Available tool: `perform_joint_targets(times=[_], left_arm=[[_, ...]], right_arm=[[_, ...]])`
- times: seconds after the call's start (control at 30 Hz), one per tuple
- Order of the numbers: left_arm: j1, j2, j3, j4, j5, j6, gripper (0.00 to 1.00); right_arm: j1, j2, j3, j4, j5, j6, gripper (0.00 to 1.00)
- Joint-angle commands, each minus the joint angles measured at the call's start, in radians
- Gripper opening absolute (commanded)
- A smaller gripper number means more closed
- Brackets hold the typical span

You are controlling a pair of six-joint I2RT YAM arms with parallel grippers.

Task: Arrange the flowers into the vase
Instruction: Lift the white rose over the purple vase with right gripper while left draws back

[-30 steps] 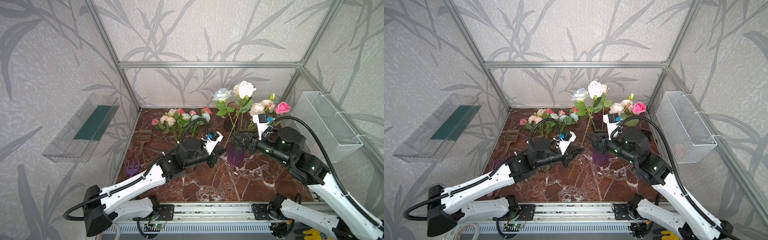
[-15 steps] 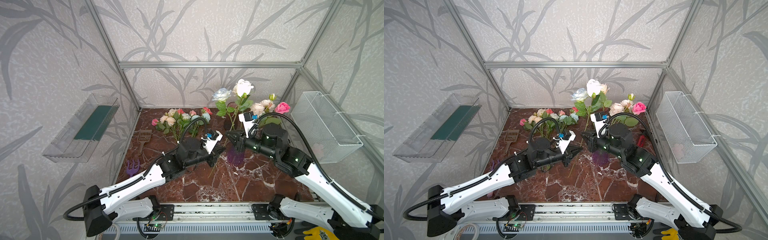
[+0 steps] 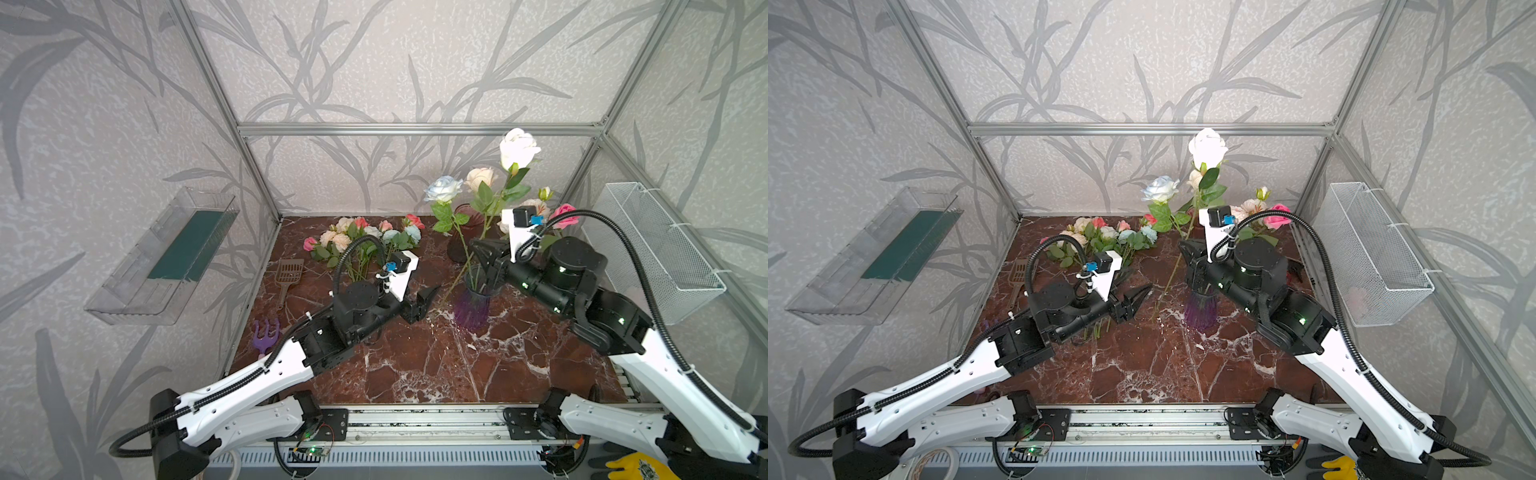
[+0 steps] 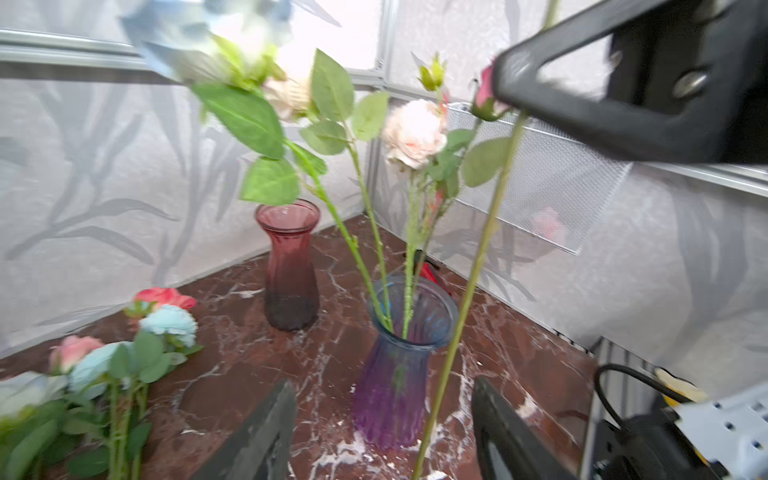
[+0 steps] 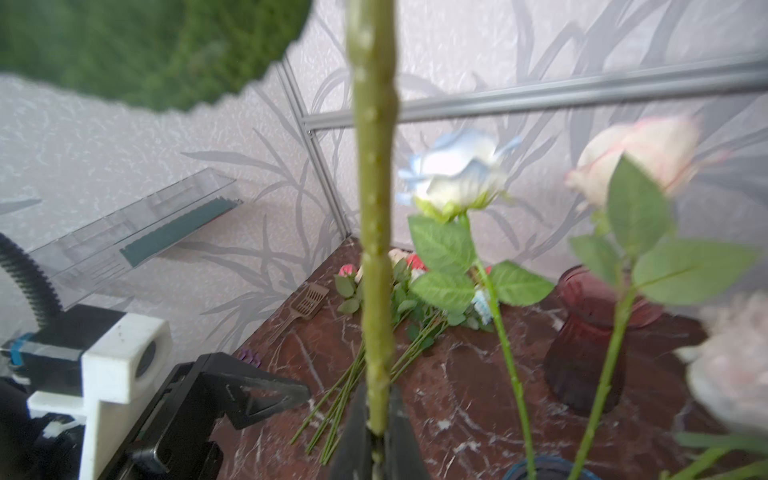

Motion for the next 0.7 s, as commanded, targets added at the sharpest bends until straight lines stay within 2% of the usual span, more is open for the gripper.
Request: perform_joint_targets(times=[0.0, 0.07, 0.17, 0.33, 0.5, 0.67], left_arm=[[0.021, -0.046, -0.028, 0.071, -0.172, 0.02, 0.69], [0.034, -0.061, -0.041, 0.089, -0.187, 0.016, 0.69], [0.055, -0.057, -0.043, 0.093, -0.187, 0.011, 0.69], [0.1, -0.038, -0.039, 0.09, -0.153, -0.026, 0.69], [0.137, -0.034, -0.041, 0.093, -0.116, -0.064, 0.69], [0.153, -0.023, -0.04, 0.094, -0.101, -0.075, 0.69]], right_arm=[[0.002, 0.004, 0.13, -0.073, 0.151, -0.156, 0.06], [-0.02, 0.028, 0.203, -0.124, 0.209, -0.188, 0.06], [-0.088, 0.068, 0.304, -0.205, 0.16, -0.182, 0.06], [-0.142, 0.11, 0.386, -0.284, 0.169, -0.237, 0.06], [-0.198, 0.117, 0.345, -0.305, 0.148, -0.254, 0.07], [-0.249, 0.118, 0.276, -0.313, 0.086, -0.216, 0.07]])
